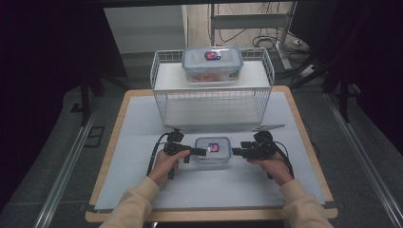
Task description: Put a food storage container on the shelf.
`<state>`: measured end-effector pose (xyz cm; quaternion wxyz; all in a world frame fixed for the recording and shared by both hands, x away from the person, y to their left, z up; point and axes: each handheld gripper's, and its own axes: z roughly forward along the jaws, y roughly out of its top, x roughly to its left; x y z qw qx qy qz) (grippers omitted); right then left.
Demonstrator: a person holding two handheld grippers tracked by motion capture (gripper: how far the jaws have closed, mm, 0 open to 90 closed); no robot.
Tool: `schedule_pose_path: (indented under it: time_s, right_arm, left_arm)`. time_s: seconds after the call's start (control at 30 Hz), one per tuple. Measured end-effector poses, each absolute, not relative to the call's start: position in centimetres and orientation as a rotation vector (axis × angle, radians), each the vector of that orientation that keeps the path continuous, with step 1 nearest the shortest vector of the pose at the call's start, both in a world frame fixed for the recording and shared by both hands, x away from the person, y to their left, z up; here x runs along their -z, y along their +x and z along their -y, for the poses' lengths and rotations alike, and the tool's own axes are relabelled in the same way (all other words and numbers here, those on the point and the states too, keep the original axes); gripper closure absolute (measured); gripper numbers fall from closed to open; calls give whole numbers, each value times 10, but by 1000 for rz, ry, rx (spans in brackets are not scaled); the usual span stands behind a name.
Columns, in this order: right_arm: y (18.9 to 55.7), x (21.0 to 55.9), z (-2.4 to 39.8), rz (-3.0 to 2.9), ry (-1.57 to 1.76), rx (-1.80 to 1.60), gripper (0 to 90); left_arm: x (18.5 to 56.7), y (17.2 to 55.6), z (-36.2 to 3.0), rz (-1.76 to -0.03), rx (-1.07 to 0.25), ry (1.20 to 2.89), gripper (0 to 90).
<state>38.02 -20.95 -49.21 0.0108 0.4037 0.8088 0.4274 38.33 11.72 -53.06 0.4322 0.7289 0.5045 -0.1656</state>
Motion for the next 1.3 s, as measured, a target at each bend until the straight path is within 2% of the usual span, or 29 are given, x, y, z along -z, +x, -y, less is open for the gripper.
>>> schedule_pose_path:
  time_s: [0.2,0.47,0.8,0.93,1.07,1.17,1.3]
  right_arm:
    - [384,496,208,-2542,1313,-1369,365]
    - [398,507,199,-2590,1477,-1461,289]
    - [411,522,191,-2646,1634,-1504,271]
    - [411,524,188,-2661,1659,-1523,302]
    - [409,519,191,-2639,1676,-1524,401]
    - [406,518,192,-2622,1667,-1524,420]
    - [401,515,193,-2603,1652,-1536,465]
  left_arm:
    - [533,383,-117,-1251,428,1804,246]
    - [533,383,-119,-1239,439,1789,287]
    - [532,382,-120,-1229,427,1779,341]
    - [532,381,-120,-1225,425,1778,356]
    - [532,380,-121,-1221,423,1775,365]
    - [531,379,-123,-1217,422,1771,379]
    - [528,373,-125,-1208,395,1756,444]
